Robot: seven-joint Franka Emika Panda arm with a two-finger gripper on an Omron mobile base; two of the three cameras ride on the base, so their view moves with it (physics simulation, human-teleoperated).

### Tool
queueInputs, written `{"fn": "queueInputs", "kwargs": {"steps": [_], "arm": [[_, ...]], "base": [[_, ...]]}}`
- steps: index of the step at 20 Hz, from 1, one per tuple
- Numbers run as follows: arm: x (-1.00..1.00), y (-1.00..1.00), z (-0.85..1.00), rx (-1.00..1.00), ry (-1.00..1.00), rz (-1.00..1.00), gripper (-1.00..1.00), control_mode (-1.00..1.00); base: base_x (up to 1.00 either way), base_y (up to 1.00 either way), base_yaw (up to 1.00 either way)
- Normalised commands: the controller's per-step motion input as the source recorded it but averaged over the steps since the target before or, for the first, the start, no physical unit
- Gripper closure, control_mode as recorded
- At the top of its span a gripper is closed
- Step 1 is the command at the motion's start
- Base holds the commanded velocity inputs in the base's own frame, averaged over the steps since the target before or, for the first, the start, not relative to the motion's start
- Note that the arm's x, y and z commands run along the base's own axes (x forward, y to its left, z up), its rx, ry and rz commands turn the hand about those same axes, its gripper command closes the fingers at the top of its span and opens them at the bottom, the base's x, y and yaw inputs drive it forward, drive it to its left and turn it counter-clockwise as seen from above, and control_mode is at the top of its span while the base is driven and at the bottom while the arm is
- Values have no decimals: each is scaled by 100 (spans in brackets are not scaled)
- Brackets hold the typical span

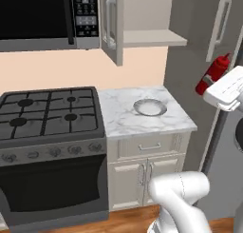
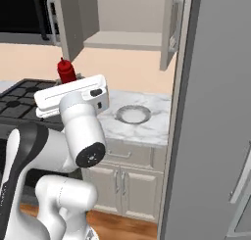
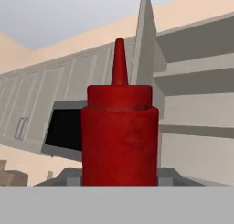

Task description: Move the hot dog bun to the plate on the dining table and place the condiment next to that plate. Then navigate to the fridge and take the sausage and place it on the plate as well.

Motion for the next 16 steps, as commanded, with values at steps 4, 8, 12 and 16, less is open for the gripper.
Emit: {"fn": "queueInputs", "kwargs": {"steps": [4,8,12,16], "arm": [[0,0,0,0,0,0,100,100],[0,0,0,0,0,0,100,100],[0,0,0,0,0,0,100,100],[0,0,0,0,0,0,100,100]], "base": [[-100,41,-51],[-97,27,-65],[-94,23,-68],[-95,22,-69]]}}
